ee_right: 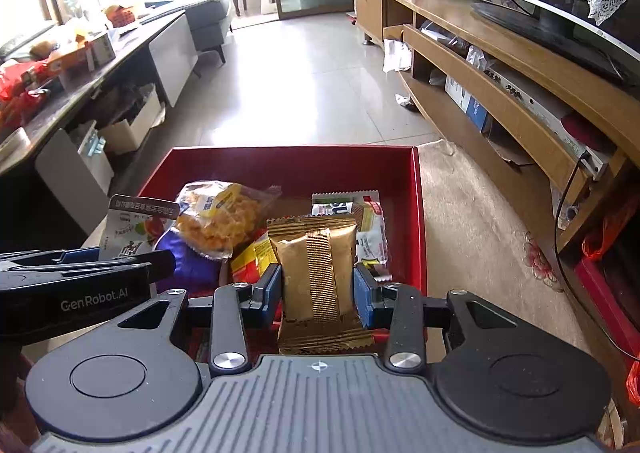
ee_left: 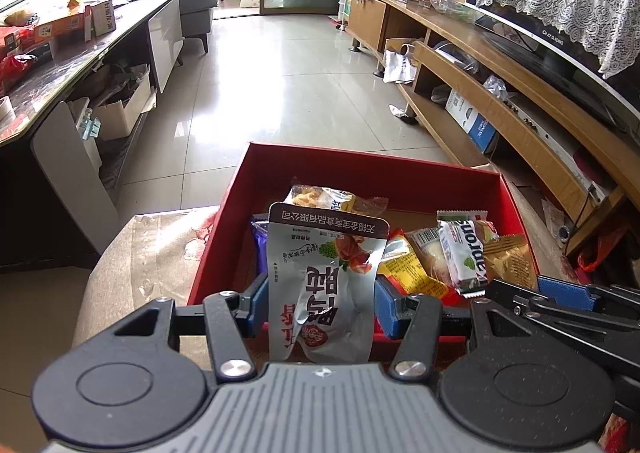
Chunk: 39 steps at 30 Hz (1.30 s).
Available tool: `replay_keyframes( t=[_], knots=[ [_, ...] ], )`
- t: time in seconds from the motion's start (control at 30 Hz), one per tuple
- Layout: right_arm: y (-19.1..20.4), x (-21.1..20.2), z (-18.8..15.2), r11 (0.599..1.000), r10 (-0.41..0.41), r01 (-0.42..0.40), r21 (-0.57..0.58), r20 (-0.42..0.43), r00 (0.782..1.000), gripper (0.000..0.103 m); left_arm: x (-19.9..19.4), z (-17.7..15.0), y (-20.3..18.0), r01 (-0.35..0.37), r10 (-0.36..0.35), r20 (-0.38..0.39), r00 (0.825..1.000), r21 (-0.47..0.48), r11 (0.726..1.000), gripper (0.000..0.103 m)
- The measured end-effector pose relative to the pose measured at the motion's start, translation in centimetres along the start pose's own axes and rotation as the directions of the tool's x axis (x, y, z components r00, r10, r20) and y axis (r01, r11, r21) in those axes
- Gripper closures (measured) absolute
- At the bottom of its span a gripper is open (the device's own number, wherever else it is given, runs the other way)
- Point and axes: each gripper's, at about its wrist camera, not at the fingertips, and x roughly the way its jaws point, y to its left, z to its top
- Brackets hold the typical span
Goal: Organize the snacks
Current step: 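Carry the gold bar and white pouch over the red box with both tools, then lower both snacks into the red box and open both tools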
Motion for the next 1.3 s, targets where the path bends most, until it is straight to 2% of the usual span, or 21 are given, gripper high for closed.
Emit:
replay_keyframes(
  t=[0.37,0.93,1.23,1.3],
  knots=[
    [-0.5,1.5,1.0,1.000,-0.008,0.008,0.007,0.001,1.000,0.057,1.7,1.1,-0.2,-0.008,0.008,-0.002,1.000,-0.007,1.000,0.055],
    [0.9,4.7,0.7,0.999,-0.021,0.020,-0.037,-0.029,0.999,0.056,4.5,1.3,-0.1,-0.042,0.041,-0.046,0.998,-0.013,0.999,0.054],
    [1.6,5.0,0.5,0.995,-0.048,0.048,-0.089,0.005,0.999,0.048,4.8,1.3,-0.2,-0.052,0.051,-0.057,0.997,-0.013,0.999,0.053],
    [1.5,5.0,0.6,0.995,-0.057,0.057,-0.084,0.008,0.998,0.041,4.8,1.4,-0.1,-0.052,0.051,-0.060,0.997,-0.019,0.998,0.053]
  ],
)
